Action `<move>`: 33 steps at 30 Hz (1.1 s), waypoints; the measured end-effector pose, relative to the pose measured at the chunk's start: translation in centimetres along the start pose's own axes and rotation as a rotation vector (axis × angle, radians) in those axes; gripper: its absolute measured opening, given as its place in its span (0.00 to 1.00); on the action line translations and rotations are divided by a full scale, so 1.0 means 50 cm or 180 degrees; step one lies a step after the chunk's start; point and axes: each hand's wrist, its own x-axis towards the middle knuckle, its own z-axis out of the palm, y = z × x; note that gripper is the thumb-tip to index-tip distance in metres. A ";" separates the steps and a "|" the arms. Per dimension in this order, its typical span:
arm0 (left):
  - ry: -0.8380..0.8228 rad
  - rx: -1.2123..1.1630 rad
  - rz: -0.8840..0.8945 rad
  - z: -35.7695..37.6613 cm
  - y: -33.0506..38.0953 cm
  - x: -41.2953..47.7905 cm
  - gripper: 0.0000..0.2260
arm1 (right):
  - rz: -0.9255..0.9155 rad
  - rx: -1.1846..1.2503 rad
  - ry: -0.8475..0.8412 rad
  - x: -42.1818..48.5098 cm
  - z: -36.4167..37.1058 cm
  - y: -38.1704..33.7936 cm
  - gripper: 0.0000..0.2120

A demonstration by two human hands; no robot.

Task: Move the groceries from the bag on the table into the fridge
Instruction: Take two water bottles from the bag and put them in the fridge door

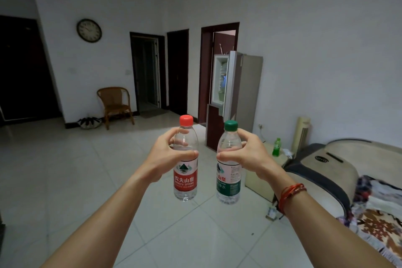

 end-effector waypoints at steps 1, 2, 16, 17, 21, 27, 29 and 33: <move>-0.0002 0.0008 0.0005 -0.008 -0.005 0.006 0.25 | -0.0010 0.0005 0.0008 0.009 0.008 0.000 0.26; -0.0006 0.0007 0.0011 -0.017 -0.011 0.013 0.25 | -0.0018 0.0005 0.0018 0.017 0.017 0.002 0.26; 0.0050 0.0023 0.0004 -0.063 -0.132 0.207 0.26 | 0.0005 -0.0083 0.0039 0.224 0.103 0.059 0.27; 0.0044 0.0018 0.0002 -0.061 -0.144 0.232 0.26 | -0.0011 -0.0093 0.0052 0.250 0.105 0.071 0.27; 0.0044 0.0019 -0.0023 -0.048 -0.194 0.353 0.26 | -0.0030 -0.0081 0.0068 0.370 0.110 0.127 0.25; 0.0070 -0.0026 -0.0093 -0.024 -0.259 0.574 0.26 | -0.0004 -0.0106 -0.0012 0.592 0.104 0.202 0.25; 0.0099 -0.0035 -0.0098 -0.023 -0.277 0.638 0.26 | -0.0023 -0.0107 -0.0034 0.663 0.101 0.218 0.25; 0.0144 -0.0026 -0.0159 -0.033 -0.312 0.746 0.26 | -0.0012 -0.0121 -0.0080 0.781 0.102 0.242 0.24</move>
